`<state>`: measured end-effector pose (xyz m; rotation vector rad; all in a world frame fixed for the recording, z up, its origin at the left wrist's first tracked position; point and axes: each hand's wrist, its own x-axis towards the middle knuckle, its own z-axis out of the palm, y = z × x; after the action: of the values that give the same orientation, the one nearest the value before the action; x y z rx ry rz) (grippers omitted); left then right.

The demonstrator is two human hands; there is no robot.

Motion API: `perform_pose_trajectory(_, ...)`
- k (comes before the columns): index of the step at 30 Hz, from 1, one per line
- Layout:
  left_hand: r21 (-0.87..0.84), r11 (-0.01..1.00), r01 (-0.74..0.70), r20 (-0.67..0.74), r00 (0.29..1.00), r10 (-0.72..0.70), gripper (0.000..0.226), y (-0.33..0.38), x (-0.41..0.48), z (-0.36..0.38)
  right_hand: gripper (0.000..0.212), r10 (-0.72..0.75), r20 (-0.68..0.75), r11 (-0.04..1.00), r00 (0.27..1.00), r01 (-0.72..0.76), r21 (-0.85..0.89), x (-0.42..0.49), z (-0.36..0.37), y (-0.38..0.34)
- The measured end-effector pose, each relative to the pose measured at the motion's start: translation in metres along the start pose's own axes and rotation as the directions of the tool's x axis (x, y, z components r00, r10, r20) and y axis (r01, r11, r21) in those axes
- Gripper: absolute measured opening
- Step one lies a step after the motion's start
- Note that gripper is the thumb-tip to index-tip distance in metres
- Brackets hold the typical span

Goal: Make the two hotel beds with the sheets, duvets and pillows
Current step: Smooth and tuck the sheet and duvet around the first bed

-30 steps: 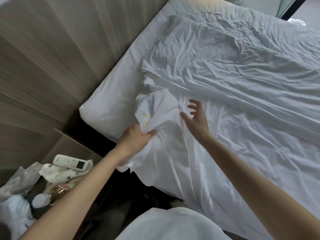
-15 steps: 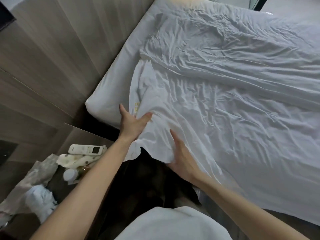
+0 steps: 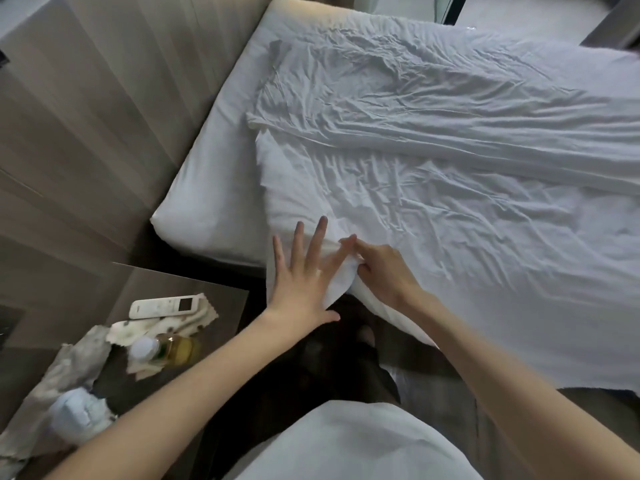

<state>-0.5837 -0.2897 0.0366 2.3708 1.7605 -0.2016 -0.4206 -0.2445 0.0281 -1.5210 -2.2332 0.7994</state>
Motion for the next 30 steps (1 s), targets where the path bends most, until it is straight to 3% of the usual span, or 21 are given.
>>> perform_pose_trajectory(2, -0.189, 0.973, 0.133, -0.037, 0.989, -0.142, 0.128, 0.009, 0.006, 0.018, 0.054, -0.006, 0.016, 1.0, 1.0, 0.007, -0.014, 0.007, -0.006, -0.004)
perform_pose_trajectory(5, -0.329, 0.936, 0.121, -0.224, 0.953, -0.202, 0.106, 0.004, 0.02, 0.019, 0.052, -0.034, -0.015, 0.999, 0.999, 0.034, -0.002, 0.013, -0.018, -0.004)
perform_pose_trajectory(7, -0.31, 0.95, 0.046, -0.345, 0.925, -0.157, 0.093, -0.012, 0.034, 0.005, 0.048, -0.031, -0.041, 1.0, 0.999, 0.031, -0.003, 0.019, -0.024, 0.002)
perform_pose_trajectory(11, -0.07, 0.993, -0.09, -0.577, 0.816, 0.033, 0.044, -0.032, 0.064, -0.033, 0.045, 0.025, -0.103, 0.994, 0.994, -0.036, -0.106, 0.032, -0.033, 0.021)
perform_pose_trajectory(12, -0.012, 0.995, -0.1, -0.586, 0.807, 0.074, 0.037, -0.034, 0.072, -0.043, 0.042, 0.016, -0.119, 0.982, 0.993, -0.038, -0.186, 0.034, -0.033, 0.024)
perform_pose_trajectory(15, 0.074, 0.996, -0.047, -0.458, 0.886, 0.076, 0.031, -0.037, 0.105, -0.066, 0.047, -0.013, -0.146, 0.947, 0.989, -0.035, -0.32, 0.034, -0.026, 0.037)
perform_pose_trajectory(19, 0.058, 0.998, 0.036, -0.398, 0.917, -0.01, 0.035, -0.041, 0.14, -0.074, 0.073, 0.222, -0.035, 0.915, 0.974, -0.221, -0.338, 0.029, -0.012, 0.07)
perform_pose_trajectory(21, 0.065, 0.996, 0.053, -0.433, 0.901, -0.019, 0.033, -0.04, 0.157, -0.079, 0.057, 0.378, 0.031, 0.866, 0.925, -0.342, -0.365, 0.036, -0.016, 0.089)
perform_pose_trajectory(24, 0.13, 0.989, 0.077, -0.49, 0.871, -0.003, 0.027, -0.044, 0.185, -0.091, 0.034, 0.48, 0.067, 0.81, 0.875, -0.413, -0.417, 0.05, -0.029, 0.121)
perform_pose_trajectory(26, 0.18, 0.979, 0.098, -0.491, 0.871, 0.003, 0.022, -0.049, 0.202, -0.098, 0.031, 0.53, 0.086, 0.814, 0.843, -0.478, -0.33, 0.056, -0.039, 0.144)
perform_pose_trajectory(30, 0.215, 0.959, 0.186, -0.47, 0.88, -0.065, 0.024, -0.066, 0.222, -0.103, 0.022, 0.582, -0.003, 0.811, 0.813, -0.58, 0.077, 0.079, -0.062, 0.161)
